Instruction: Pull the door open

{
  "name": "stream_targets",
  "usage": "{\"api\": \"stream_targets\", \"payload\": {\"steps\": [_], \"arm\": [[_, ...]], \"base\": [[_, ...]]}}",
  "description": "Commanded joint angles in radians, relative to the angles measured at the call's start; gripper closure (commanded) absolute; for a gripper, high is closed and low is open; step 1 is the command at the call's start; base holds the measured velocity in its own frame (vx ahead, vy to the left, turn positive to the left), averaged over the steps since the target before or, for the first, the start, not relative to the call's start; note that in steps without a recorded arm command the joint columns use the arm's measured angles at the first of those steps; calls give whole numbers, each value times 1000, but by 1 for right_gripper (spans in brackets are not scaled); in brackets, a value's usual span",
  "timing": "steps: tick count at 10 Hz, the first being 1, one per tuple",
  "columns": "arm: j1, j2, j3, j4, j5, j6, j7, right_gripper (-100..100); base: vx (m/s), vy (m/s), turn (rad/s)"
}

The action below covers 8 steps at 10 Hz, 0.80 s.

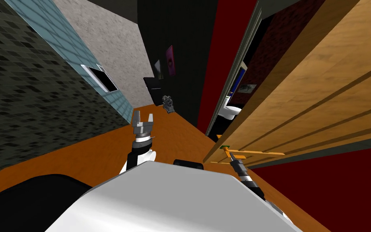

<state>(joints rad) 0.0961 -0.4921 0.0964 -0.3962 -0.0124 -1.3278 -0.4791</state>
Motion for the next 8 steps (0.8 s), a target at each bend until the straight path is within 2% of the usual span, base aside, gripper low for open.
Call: {"api": "stream_targets", "payload": {"steps": [1, 3, 4, 5, 8], "arm": [[-18, -4, 0, 50, 0, -25, -4, 100], [-18, 1, 4, 47, 3, -20, -3, 100], [-24, 3, 13, 41, -2, -7, 1, 100], [-24, 3, 13, 41, -2, -7, 1, 100], [-39, 7, 34, 10, -17, 35, 13, 100]], "base": [[-120, -33, 53], [-42, -4, -3], [-125, -41, 127], [-142, -59, 79], [-218, -67, 120]]}}
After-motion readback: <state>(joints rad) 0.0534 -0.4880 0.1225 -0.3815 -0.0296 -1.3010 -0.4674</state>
